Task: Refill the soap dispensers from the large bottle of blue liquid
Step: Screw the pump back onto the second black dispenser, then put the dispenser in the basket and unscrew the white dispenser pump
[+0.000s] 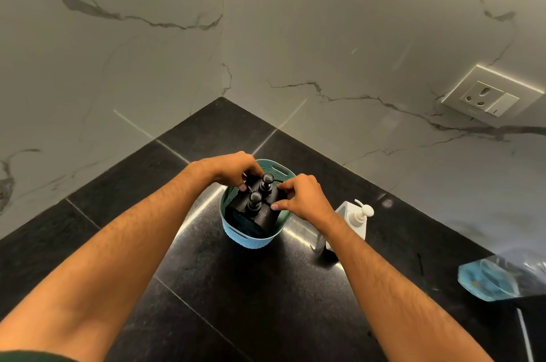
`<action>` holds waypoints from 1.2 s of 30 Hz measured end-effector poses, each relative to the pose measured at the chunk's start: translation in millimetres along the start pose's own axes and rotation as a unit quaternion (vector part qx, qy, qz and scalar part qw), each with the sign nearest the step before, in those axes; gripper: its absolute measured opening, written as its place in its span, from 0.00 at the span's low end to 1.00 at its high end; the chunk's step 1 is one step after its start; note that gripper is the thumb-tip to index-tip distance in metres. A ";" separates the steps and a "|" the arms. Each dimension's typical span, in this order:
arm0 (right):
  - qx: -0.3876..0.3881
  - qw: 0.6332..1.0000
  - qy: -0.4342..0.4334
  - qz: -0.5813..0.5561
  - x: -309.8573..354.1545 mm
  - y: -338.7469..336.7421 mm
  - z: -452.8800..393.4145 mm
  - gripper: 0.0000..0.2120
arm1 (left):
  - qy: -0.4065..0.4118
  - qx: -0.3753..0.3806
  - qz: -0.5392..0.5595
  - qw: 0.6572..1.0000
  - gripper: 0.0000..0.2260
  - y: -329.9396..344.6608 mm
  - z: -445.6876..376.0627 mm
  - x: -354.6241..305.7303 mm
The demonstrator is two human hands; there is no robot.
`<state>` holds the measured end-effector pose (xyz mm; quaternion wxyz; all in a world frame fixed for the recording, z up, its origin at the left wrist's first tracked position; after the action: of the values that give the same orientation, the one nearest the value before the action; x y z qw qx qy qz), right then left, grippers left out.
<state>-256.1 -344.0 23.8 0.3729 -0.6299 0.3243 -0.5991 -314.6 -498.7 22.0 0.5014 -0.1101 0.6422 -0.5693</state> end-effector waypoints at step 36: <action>-0.326 0.916 0.199 -0.124 -146.8 -118.4 149.4 0.20 | -0.117 -0.268 0.138 0.946 0.39 100.0 -12.8 -194.8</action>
<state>-122.3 -145.8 49.5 -0.0022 -0.6196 0.4885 -0.6144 -189.3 -319.2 36.9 0.5988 -0.2166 0.7168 -0.2841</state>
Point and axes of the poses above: each hand's wrist, its own z-axis away from the middle knuckle, its own y-axis out of the palm, x = y × z, the point moved 7 cm from there along -z, towards the middle knuckle, and after that the axes turned 12 degrees about -x, right-handed, at the moved point
